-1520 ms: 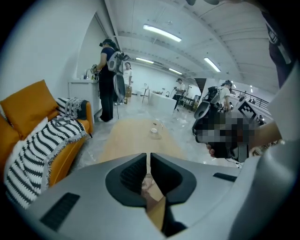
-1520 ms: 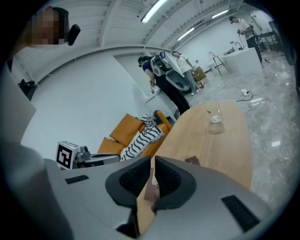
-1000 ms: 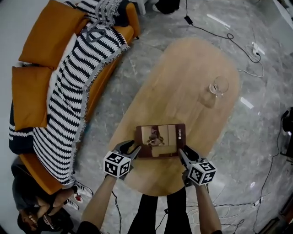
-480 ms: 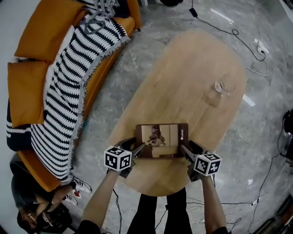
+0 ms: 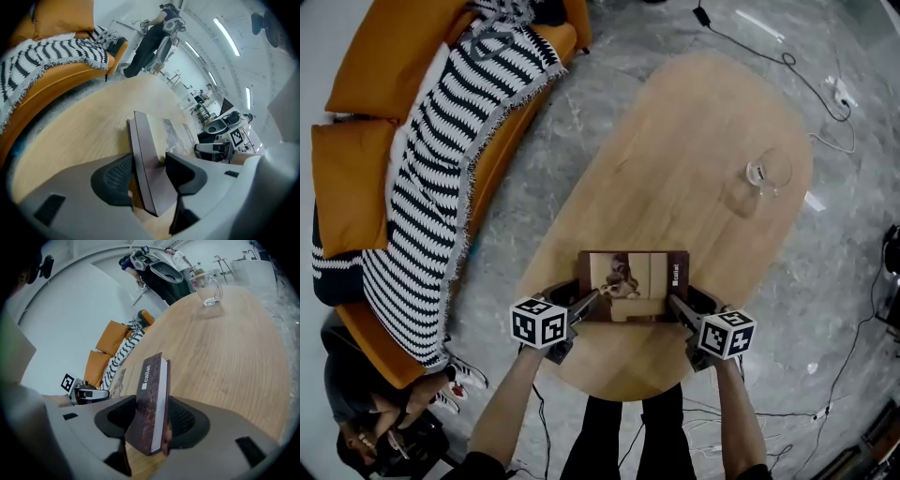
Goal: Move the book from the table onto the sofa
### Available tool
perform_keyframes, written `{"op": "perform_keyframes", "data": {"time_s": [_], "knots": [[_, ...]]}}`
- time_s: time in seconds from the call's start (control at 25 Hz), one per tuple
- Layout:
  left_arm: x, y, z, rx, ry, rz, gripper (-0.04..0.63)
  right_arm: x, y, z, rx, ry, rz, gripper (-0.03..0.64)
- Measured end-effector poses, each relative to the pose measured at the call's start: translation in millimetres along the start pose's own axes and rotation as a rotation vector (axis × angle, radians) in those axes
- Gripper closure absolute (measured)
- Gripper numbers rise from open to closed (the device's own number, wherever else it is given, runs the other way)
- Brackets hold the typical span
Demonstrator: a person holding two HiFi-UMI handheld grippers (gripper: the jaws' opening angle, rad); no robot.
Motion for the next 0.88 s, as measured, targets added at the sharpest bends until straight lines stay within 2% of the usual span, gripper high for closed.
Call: {"op": "perform_keyframes", "data": {"time_s": [0.16, 0.2, 0.64, 0.88], "knots": [[0, -1, -2, -0.013, -0.011, 0.005, 0.374, 1, 0, -1, 0.009, 0.0, 0.009, 0.403], [0, -2, -1, -0.012, -0.011, 0.006, 0.382, 0, 1, 0, 0.014, -0.002, 0.012, 0.433], [-4, -9, 1, 0.0, -0.023, 0.033, 0.405, -5, 4, -1, 0.019, -0.003, 0.01, 0.446], [-21, -33, 14, 0.015, -0.038, 0.034, 0.408, -27, 16, 14, 0.016, -0.019, 0.022, 0.449]]}}
Point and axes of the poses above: the fingertips, and each gripper's own axes: x forward along the fingers, y to its left, z out of its top, the point moved 7 cm from there along -x, backward along the fingers, and after that the axes turned 15 degrees about -z, right-handed, at the moved point
